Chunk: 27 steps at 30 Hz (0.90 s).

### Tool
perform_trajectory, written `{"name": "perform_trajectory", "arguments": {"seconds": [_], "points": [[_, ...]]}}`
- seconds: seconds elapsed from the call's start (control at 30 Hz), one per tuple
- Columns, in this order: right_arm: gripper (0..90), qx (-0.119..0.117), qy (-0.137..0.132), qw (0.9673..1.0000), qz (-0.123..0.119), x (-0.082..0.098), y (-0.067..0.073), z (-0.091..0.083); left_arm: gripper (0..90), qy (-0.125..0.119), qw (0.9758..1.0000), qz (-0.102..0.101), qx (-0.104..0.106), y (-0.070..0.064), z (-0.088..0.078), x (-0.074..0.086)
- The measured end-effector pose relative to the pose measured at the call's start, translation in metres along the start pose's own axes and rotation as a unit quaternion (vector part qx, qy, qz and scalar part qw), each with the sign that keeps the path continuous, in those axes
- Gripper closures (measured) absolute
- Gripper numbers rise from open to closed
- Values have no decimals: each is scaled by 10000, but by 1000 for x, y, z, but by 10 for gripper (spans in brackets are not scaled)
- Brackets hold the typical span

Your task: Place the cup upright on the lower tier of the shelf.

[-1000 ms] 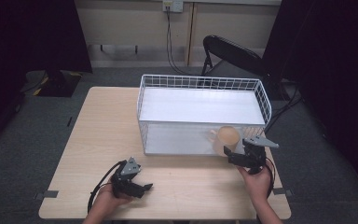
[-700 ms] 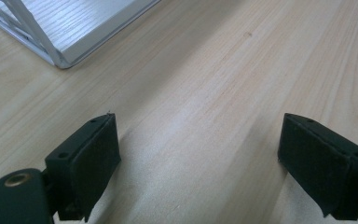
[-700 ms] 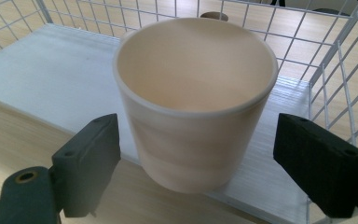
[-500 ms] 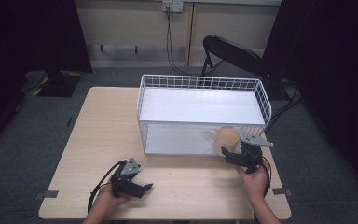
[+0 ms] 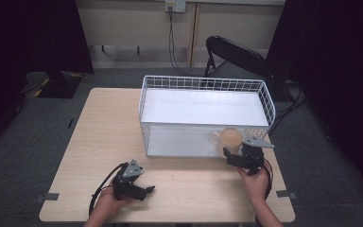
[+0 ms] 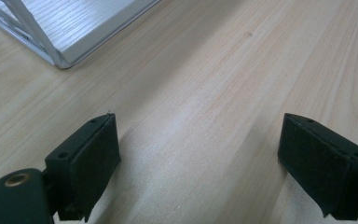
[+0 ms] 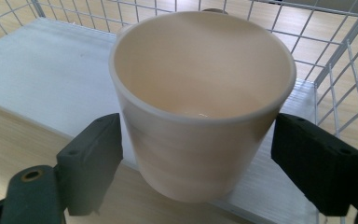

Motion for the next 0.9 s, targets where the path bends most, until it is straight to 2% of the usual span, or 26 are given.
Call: {"name": "perform_trajectory", "arguments": {"seconds": [0.6,0.9], "points": [[227,-18,-20,10000,-2,1,3,2,121,0,10000,2,0,0,0,0],[295,-70,-28,10000,-12,-1,5,1,121,0,10000,0,1,0,0,0]]}}
Point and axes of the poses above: each handheld gripper's, and its own axes: z roughly forward along the jaws, x roughly out of its underside, y roughly to its left, the point moved 3 cm from there along z, roughly forward along the jaws
